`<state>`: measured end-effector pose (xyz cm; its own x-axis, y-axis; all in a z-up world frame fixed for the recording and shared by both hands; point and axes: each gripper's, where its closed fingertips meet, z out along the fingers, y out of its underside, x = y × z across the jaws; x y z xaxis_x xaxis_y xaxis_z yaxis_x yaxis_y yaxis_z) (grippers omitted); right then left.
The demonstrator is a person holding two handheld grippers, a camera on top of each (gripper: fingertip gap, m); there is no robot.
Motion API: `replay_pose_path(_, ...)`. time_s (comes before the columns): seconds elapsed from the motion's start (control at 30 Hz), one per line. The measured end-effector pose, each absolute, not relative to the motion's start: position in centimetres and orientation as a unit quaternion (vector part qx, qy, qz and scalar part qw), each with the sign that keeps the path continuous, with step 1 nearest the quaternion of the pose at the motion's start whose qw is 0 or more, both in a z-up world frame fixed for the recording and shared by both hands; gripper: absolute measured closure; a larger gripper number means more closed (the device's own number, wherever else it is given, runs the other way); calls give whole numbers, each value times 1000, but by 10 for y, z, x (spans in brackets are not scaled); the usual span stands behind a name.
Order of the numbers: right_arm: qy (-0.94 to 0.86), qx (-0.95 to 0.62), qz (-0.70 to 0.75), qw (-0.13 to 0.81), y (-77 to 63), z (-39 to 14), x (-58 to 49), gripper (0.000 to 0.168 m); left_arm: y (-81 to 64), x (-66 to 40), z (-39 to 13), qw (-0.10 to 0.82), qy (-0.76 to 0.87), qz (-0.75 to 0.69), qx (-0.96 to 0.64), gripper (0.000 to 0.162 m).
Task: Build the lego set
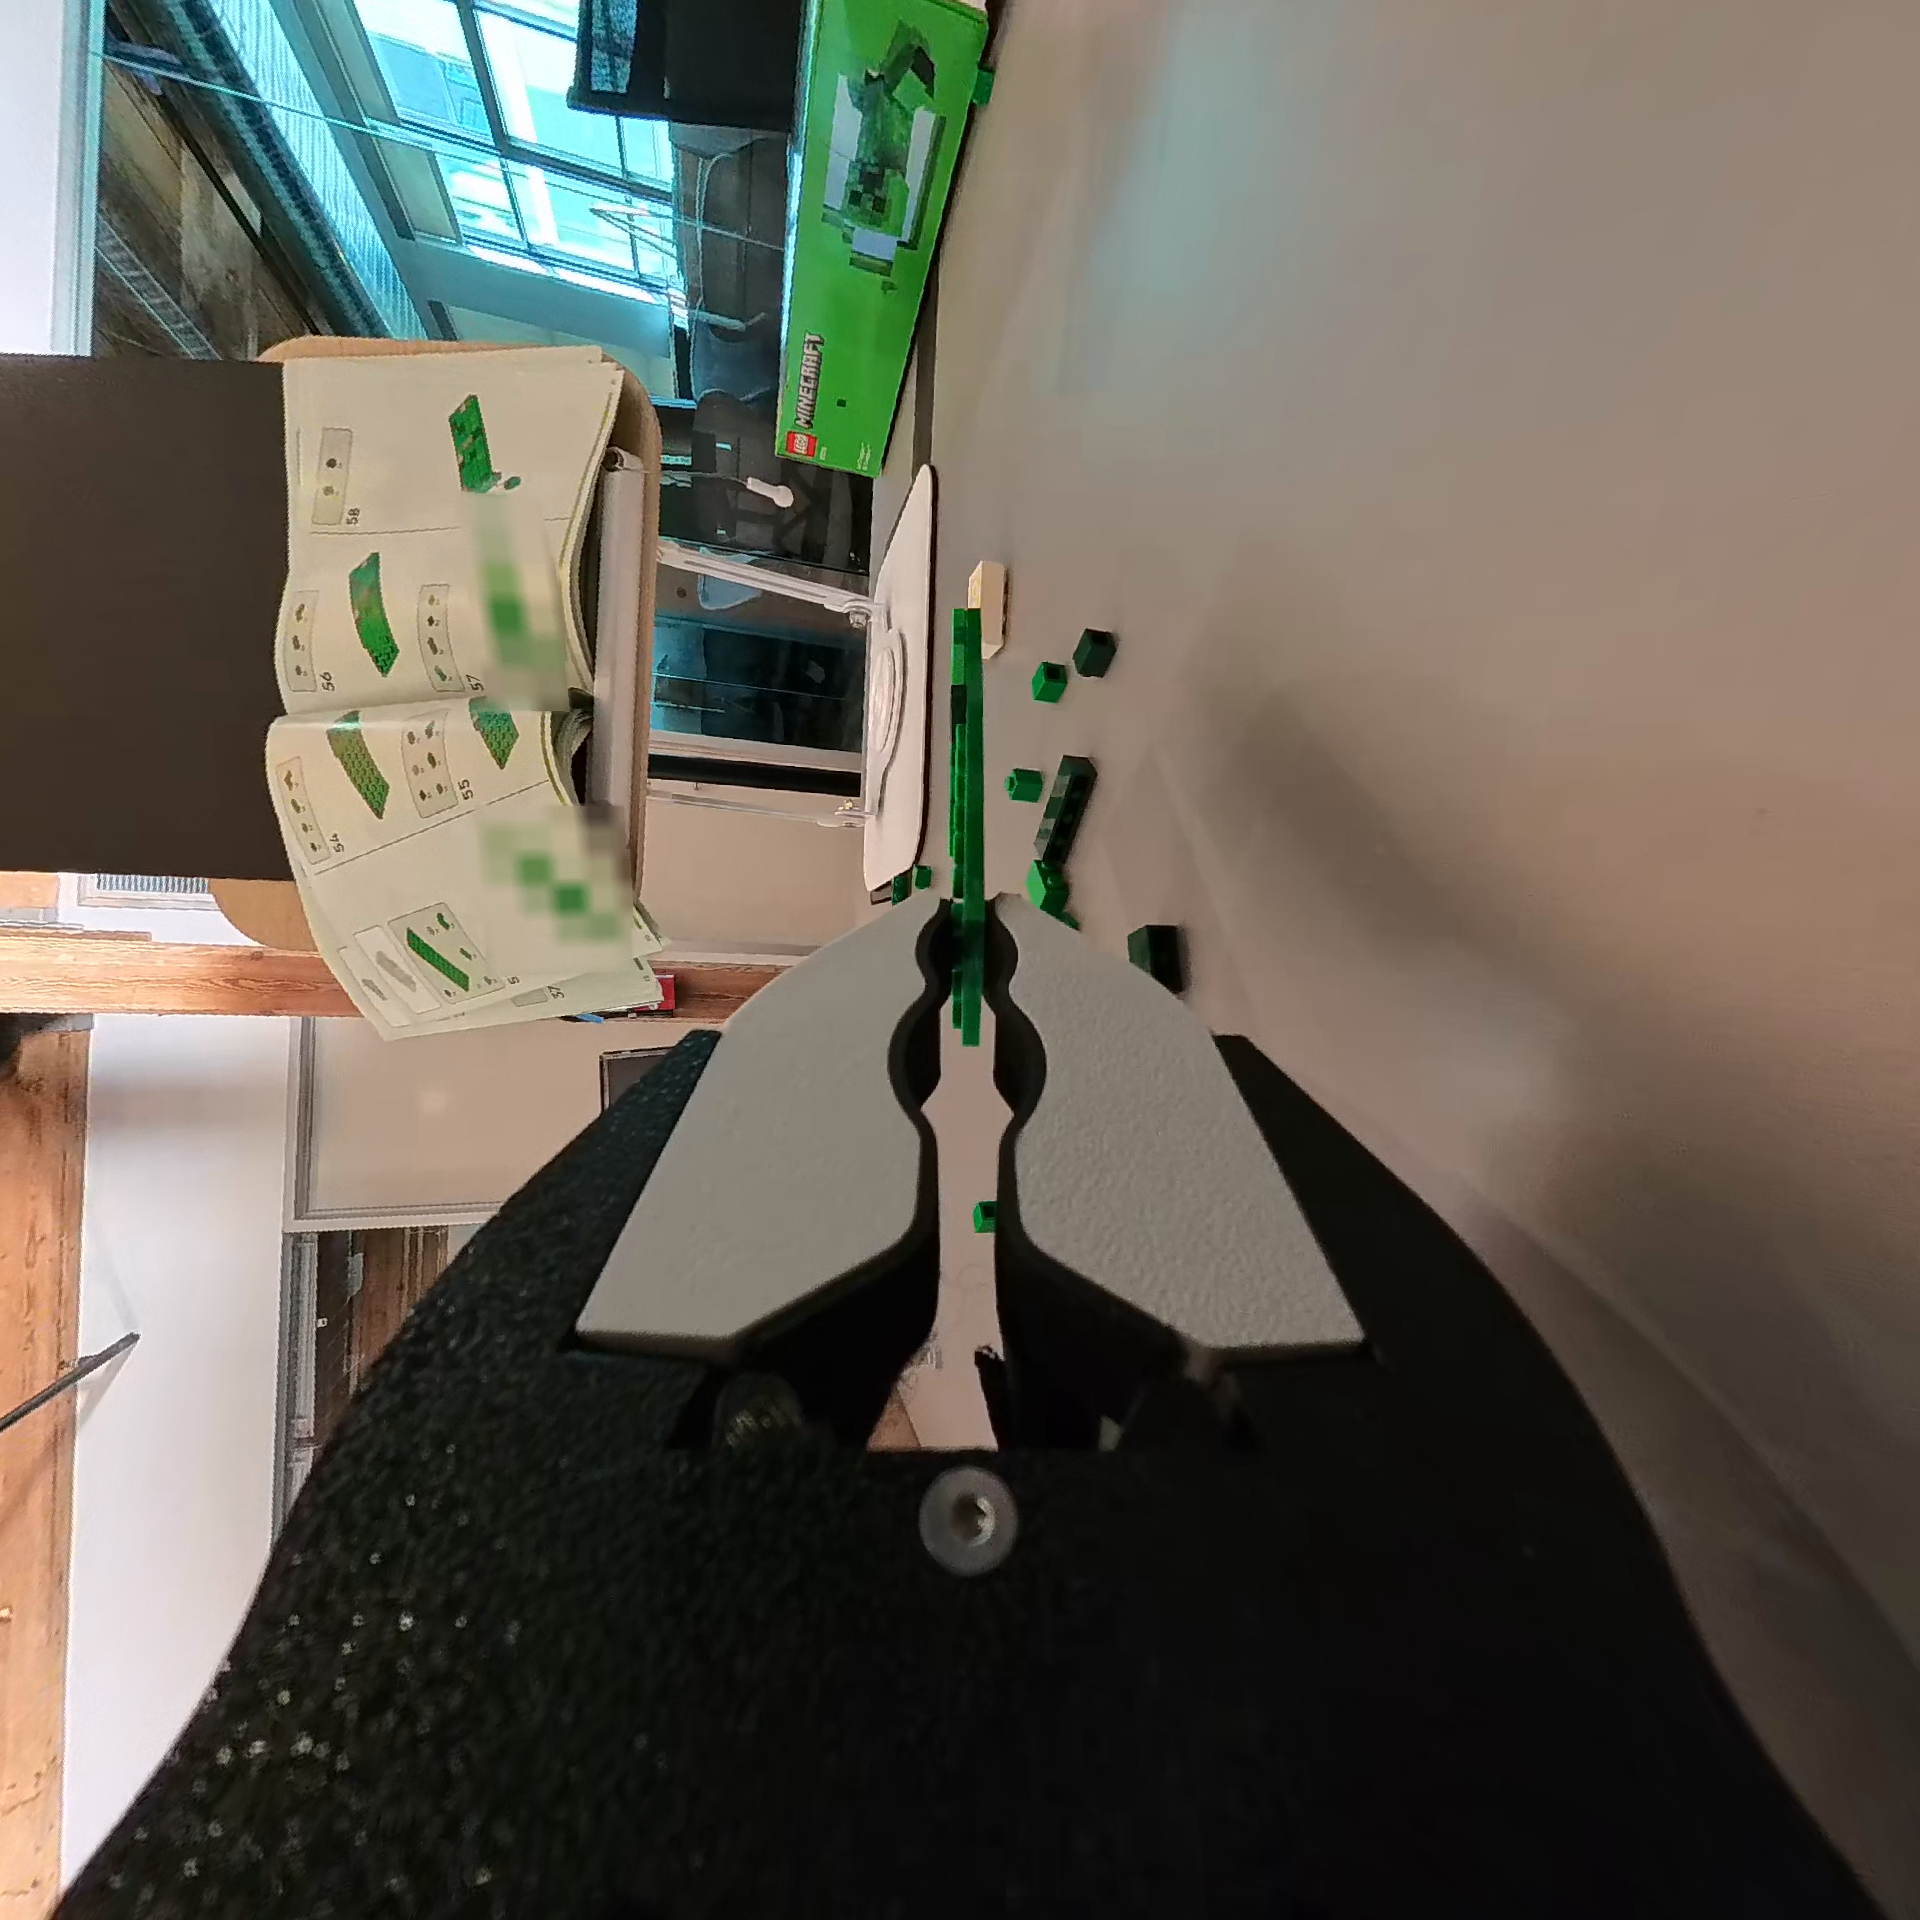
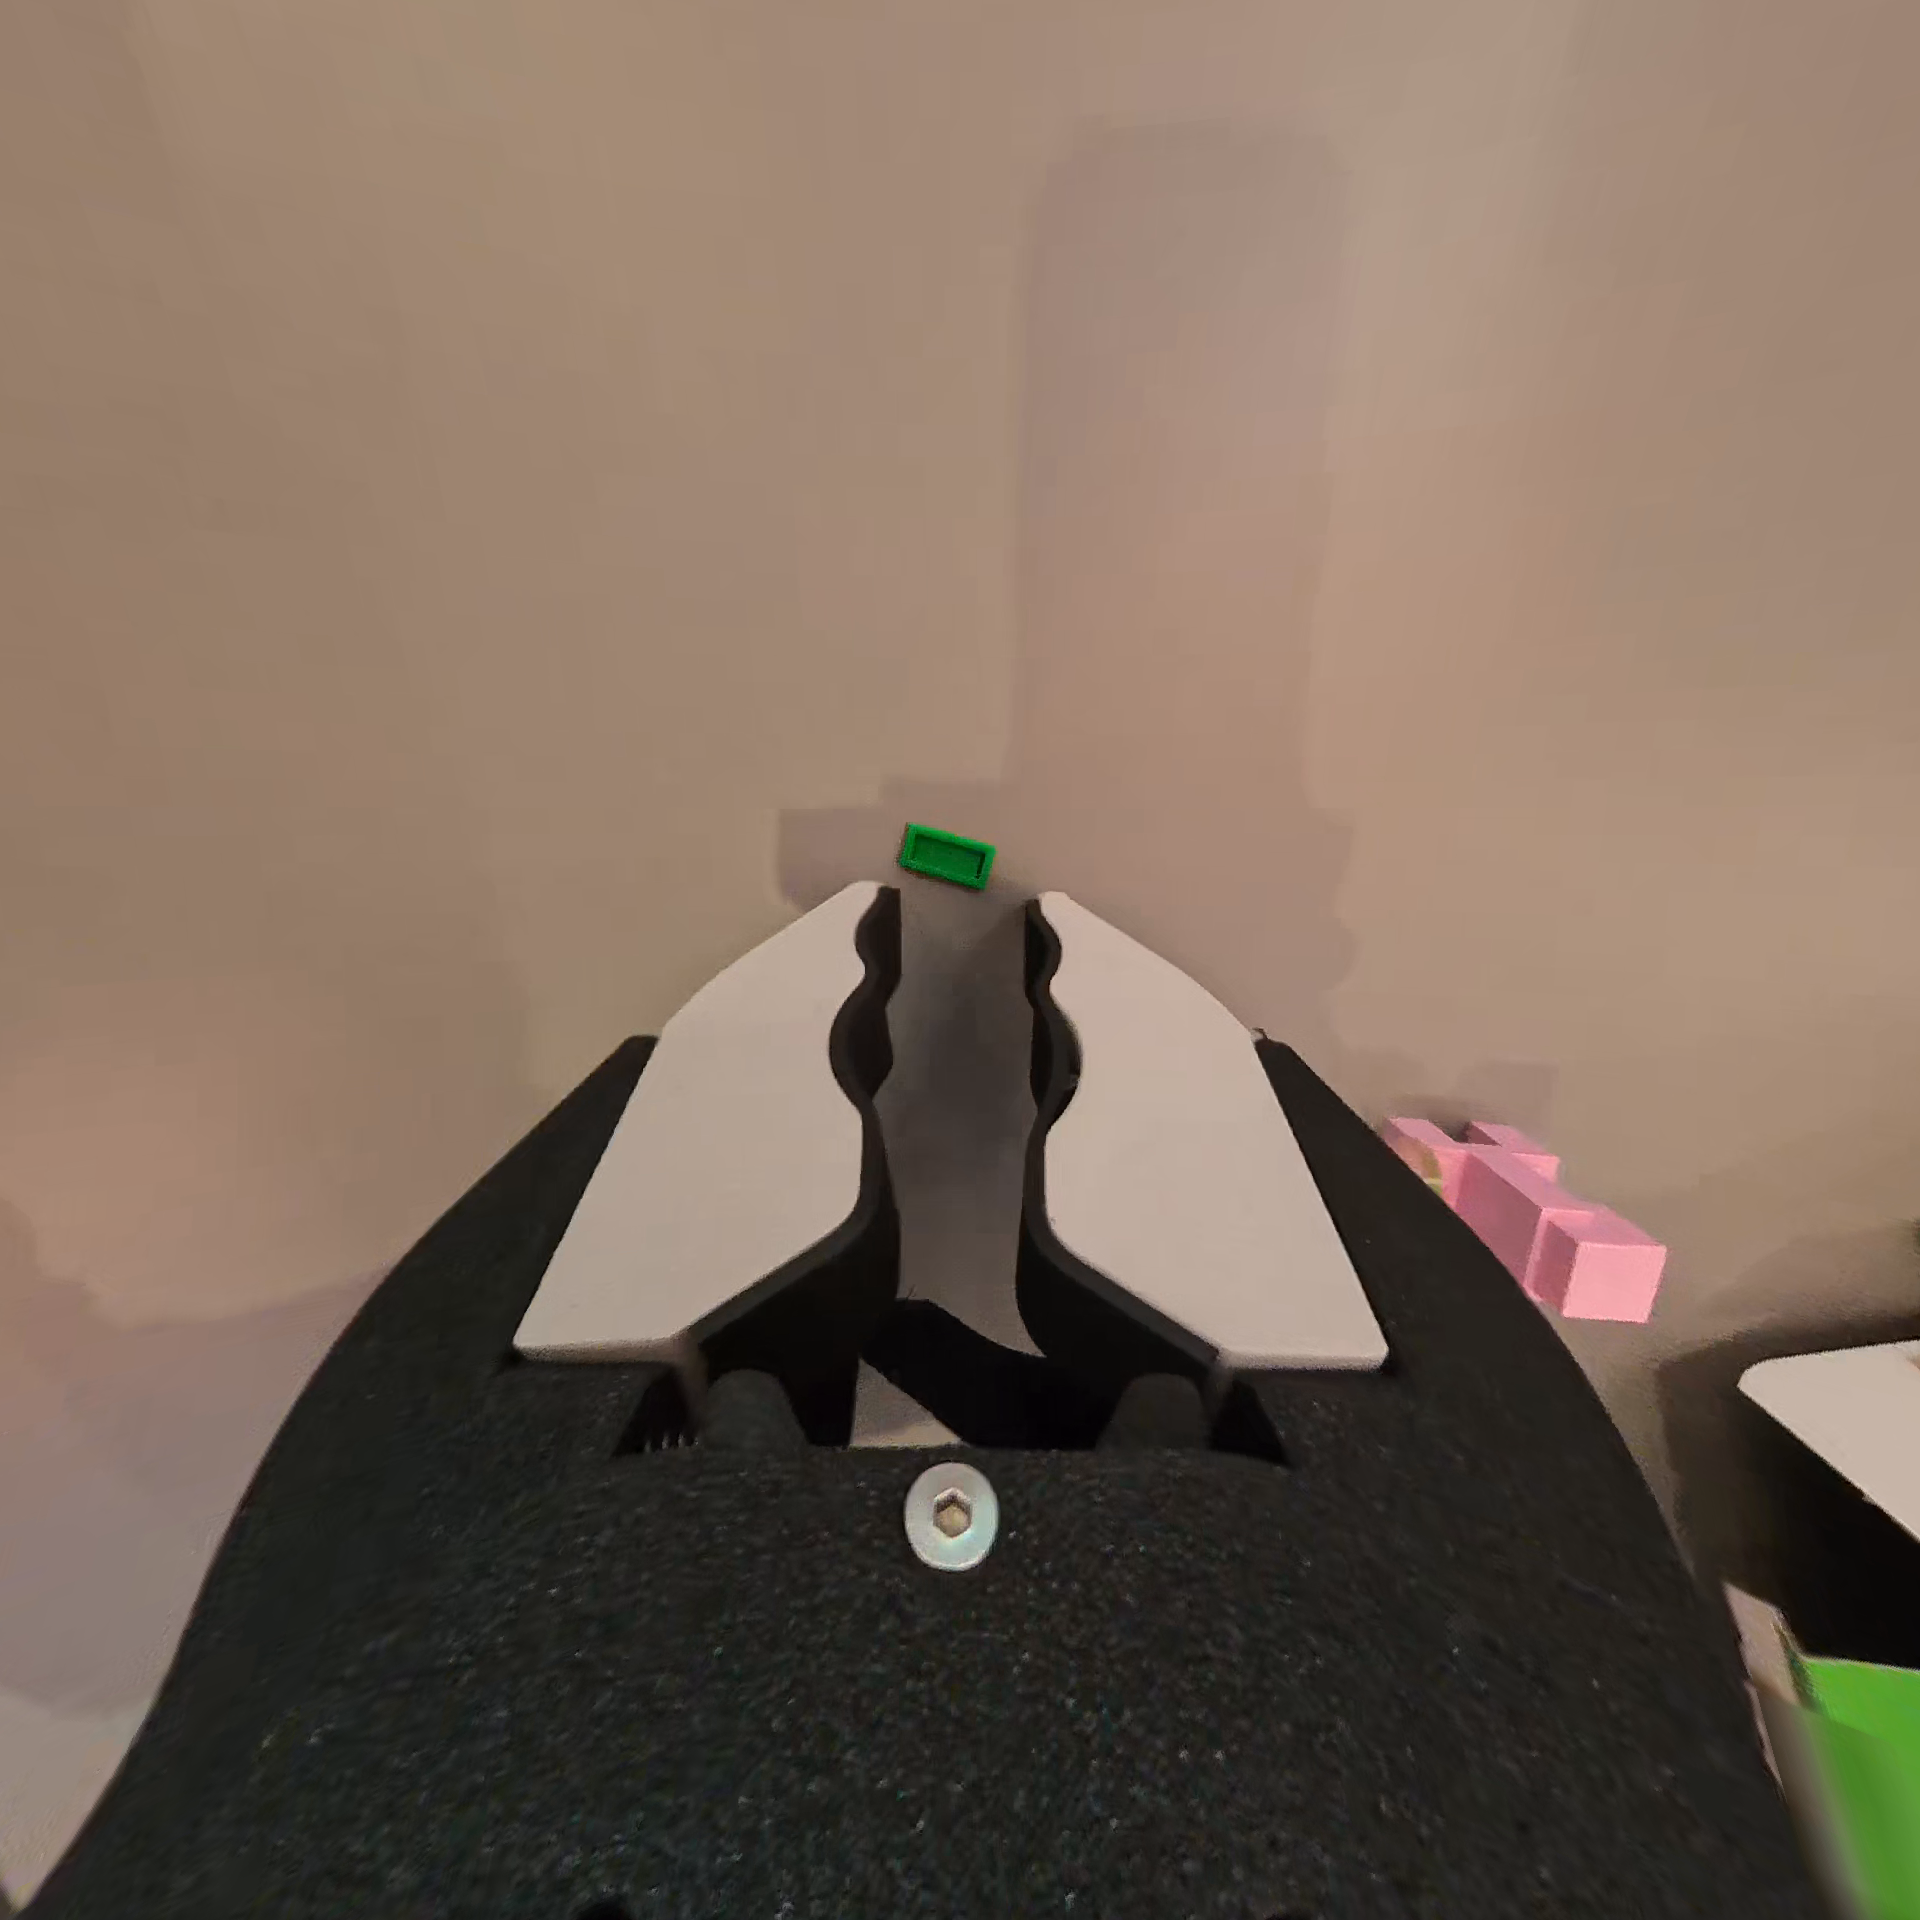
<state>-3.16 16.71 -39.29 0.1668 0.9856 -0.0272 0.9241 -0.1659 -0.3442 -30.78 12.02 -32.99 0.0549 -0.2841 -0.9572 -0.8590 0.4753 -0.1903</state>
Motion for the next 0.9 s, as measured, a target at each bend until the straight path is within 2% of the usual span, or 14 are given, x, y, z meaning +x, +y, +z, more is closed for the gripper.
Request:
replay_pose_path(0.2,-685,-708,99,138,167,-392,-31,149,121,-307,-332,570,642,249,-448,158)
replay_pose_path(0.4,-825,-543,9,160,173,-384,-39,151,121,-307,-333,568,644,246,-450,158)
replay_pose_path(0.6,-904,-417,-58,77,171,-393,-35,150,122,-308,-334,565,644,246,-453,158)
replay_pose_path(0.7,-917,-392,-59,51,171,-394,-35,152,123,-310,-335,564,644,246,-456,158)
replay_pose_path(0.77,-920,-386,-55,29,169,-395,-34,161,123,-310,-335,564,643,244,-457,158)
replay_pose_path(0.9,-914,-402,-54,-21,167,-394,-29,161,122,-309,-336,563,645,241,-457,158)
